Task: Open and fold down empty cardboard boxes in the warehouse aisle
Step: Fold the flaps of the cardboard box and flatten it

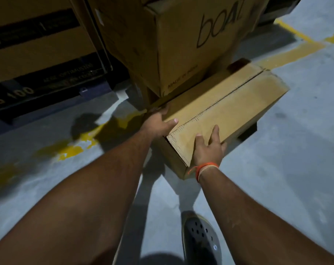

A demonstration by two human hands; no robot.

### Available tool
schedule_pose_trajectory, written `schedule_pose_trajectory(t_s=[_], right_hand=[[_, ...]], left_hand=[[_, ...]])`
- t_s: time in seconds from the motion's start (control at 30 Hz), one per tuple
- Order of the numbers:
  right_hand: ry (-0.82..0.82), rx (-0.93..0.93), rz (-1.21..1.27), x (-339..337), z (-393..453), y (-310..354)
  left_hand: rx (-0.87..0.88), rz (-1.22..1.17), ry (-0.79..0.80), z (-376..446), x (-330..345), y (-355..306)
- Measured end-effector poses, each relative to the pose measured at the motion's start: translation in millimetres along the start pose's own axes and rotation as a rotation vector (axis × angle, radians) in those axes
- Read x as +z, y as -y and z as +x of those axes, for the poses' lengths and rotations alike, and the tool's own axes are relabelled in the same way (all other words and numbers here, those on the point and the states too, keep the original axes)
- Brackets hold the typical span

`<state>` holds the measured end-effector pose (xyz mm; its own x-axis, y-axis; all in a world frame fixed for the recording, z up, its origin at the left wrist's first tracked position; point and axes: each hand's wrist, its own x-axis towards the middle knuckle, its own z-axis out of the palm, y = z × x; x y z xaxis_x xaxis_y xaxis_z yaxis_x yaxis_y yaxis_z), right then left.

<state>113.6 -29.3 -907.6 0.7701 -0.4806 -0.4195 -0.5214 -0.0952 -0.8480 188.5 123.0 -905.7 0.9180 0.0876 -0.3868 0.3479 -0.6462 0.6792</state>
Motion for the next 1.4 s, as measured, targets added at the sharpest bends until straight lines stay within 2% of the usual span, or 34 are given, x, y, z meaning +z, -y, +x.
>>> schedule_pose_trajectory(t_s=[0.2,0.37,0.5,0.6,0.8,1.13,1.27,1.4], right_hand=[[-0.008,0.007,-0.119,4,-26,0],[0.092,-0.018,-0.212,-9,-58,-15],[0.225,-0.041,-0.347,-14,-103,-32],[0.331,-0.070,-0.461,-18,-138,-45],[0.527,-0.168,-0.675,-23,-209,-84],[0.944,-0.424,-0.885,28,-305,-107],[1.012,-0.495,-0.926,58,-334,-111],[1.010,-0.496,-0.950,67,-334,-108]], left_hand=[[0.074,0.085,-0.055,-13,-2,9],[0.070,0.493,-0.140,-60,-13,33],[0.032,0.703,-0.088,-119,-32,68],[-0.071,0.607,-0.039,-167,-36,115],[-0.348,0.342,-0.112,-291,-34,166],[-0.681,0.245,-0.236,-427,-59,268],[-0.728,0.173,-0.278,-448,-76,300],[-0.610,0.053,-0.278,-433,-93,303]])
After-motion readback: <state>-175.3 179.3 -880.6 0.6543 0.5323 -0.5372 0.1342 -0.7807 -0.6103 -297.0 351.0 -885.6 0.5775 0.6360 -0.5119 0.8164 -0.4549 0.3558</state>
